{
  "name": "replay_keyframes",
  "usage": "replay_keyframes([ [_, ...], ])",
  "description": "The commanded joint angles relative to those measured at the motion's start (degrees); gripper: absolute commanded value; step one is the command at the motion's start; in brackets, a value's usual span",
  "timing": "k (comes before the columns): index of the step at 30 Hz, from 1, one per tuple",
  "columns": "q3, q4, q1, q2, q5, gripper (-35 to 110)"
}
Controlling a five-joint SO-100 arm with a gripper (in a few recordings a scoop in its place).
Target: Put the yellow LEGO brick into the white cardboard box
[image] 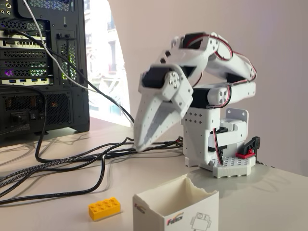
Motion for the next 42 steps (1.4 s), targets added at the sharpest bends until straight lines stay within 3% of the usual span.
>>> replay_keyframes([
  [1,-10.81,-1.14,-0.53,-6.77,-0.26,-9],
  [7,-16.87,-4.22,-0.44,-18.63,2.64,-9],
  [19,-30.41,-13.8,2.2,-47.37,28.04,-9],
  [30,-26.46,-17.84,1.41,-49.75,49.48,-9],
  [42,-25.31,-17.31,0.09,-55.28,69.08,3],
])
